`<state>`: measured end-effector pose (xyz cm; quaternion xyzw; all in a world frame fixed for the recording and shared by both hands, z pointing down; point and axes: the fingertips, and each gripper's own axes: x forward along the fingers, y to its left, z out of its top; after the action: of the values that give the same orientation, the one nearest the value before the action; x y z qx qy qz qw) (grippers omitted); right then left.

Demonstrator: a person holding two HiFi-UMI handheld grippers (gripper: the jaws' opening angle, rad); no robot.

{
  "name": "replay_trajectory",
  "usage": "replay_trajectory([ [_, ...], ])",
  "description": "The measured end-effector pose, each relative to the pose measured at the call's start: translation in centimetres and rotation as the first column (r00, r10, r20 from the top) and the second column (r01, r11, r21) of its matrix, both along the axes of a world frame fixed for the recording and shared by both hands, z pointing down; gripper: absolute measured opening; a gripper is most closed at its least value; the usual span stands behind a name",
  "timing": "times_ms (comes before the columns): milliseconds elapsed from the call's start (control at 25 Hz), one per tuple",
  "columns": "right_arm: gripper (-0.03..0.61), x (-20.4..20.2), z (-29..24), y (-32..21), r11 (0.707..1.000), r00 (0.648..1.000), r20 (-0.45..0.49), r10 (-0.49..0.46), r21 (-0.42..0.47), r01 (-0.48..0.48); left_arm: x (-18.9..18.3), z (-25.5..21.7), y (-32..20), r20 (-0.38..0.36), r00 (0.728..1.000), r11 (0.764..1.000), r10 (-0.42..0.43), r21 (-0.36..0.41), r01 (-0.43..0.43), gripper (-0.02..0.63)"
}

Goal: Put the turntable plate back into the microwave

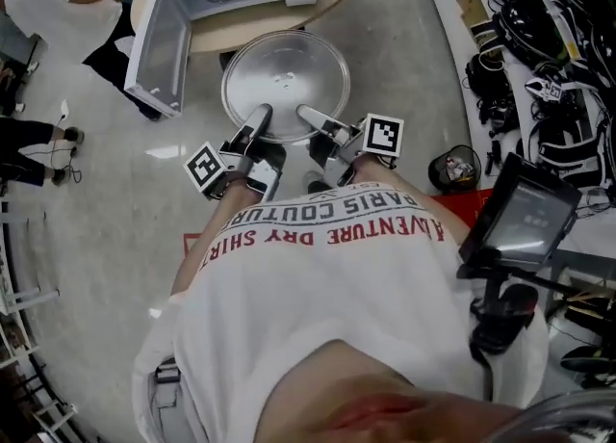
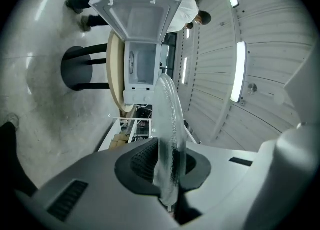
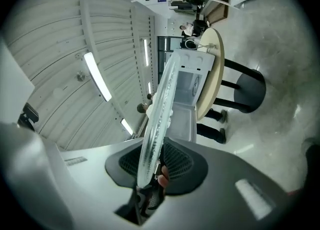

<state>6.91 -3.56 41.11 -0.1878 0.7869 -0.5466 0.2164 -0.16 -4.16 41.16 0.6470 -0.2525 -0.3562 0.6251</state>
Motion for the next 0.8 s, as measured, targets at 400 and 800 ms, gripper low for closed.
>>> replay_trajectory([
  [400,0.058,2.7,1.2,-18.4,0.993,0.999,0.028,-0.045,-0.110,0.048,2.7,1.1,-18.4,0.030,0.998,0.998,-0.060,0.000,0.060,0.025],
  [800,0.055,-1.2,3.0,-26.3,0.987,0.993,0.020,-0.118,-0.111,0.119,-1.1,3.0,-25.6,0.017,0.991,0.991,-0.134,-0.015,0.135,0.025],
])
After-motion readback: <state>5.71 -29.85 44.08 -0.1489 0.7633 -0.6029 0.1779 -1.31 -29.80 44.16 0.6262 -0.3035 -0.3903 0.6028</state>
